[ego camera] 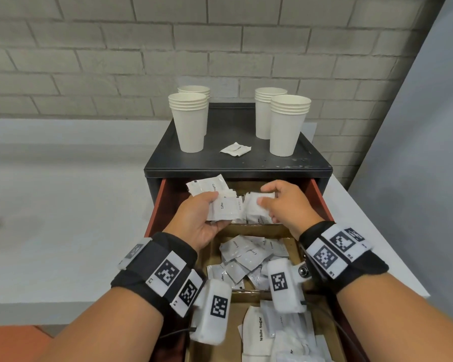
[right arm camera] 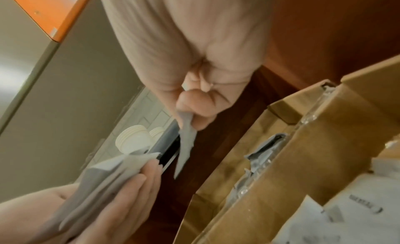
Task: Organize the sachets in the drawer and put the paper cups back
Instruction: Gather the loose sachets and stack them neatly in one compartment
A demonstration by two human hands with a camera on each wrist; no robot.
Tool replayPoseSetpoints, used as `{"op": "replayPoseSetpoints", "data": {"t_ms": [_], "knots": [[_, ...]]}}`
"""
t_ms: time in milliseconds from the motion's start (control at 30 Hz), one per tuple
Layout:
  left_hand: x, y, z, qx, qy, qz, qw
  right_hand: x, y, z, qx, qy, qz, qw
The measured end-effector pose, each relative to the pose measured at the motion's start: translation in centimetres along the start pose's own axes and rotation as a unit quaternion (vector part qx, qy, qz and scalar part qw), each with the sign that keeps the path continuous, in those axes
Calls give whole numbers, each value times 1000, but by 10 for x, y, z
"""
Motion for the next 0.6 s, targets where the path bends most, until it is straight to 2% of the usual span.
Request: {"op": "replayPoseSetpoints", "data": {"t_ms": [67, 167, 367, 500, 600], "knots": [[0, 0, 0, 5, 0, -1, 1000, 3, -4, 0, 43, 9, 9, 999], [0, 0, 0, 7, 0, 3, 1000, 7, -1, -3, 41, 27, -7, 999], [1, 0, -3, 18, 38, 6, 999, 22, 13, -19, 42, 151, 56, 986], [0, -1, -2, 20, 49, -10, 999, 17, 10, -16, 31, 132, 80, 988], [-2, -2, 1, 24, 16, -10, 1000, 9, 10, -12, 36, 112, 83, 990]]}}
Point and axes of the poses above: each hand's wrist, its own z-axis towards the middle knuckle, its own x-axis out of the palm, y = z × x, the point moved 2 cm from there along z, towards the middle knuckle, and after that the axes turned 11 degrees about -y, right-handed, at the moved point
